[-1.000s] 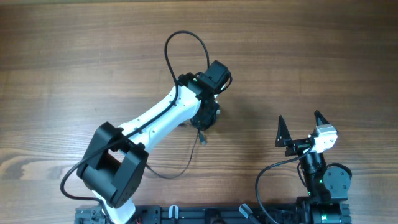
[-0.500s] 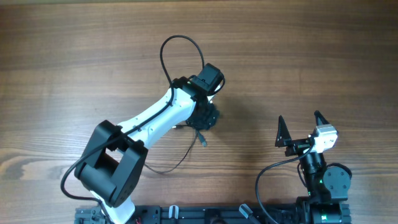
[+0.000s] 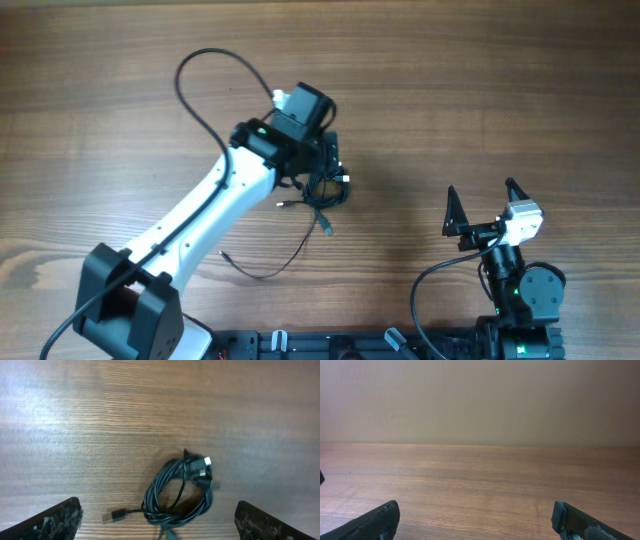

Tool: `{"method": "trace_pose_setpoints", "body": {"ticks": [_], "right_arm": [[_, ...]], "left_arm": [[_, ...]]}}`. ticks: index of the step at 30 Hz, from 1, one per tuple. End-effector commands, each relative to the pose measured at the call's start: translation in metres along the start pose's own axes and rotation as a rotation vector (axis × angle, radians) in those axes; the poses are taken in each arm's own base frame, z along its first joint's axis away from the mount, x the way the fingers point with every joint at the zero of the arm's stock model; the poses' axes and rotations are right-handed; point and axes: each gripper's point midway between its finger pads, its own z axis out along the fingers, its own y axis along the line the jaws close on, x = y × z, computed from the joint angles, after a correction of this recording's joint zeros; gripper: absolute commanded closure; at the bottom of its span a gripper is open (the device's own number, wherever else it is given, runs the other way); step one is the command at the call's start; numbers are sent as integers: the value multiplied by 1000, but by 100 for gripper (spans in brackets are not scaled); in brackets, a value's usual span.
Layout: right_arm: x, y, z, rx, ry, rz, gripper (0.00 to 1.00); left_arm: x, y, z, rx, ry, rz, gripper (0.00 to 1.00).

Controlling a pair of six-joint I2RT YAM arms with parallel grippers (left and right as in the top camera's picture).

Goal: Untangle cables

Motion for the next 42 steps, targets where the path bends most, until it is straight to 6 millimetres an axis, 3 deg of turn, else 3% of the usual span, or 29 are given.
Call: {"method": "trace_pose_setpoints", "body": {"ticks": [1,12,42], "right_arm": [[-2,-2,0,14,-11,12,0],[-2,-2,0,14,-11,12,0],[-2,-2,0,14,-11,12,0]], "left_arm": [[0,1,-4,67,41,-159,0],[9,6,8,59,52,-160,0],[12,3,8,78,69,-159,0]]}}
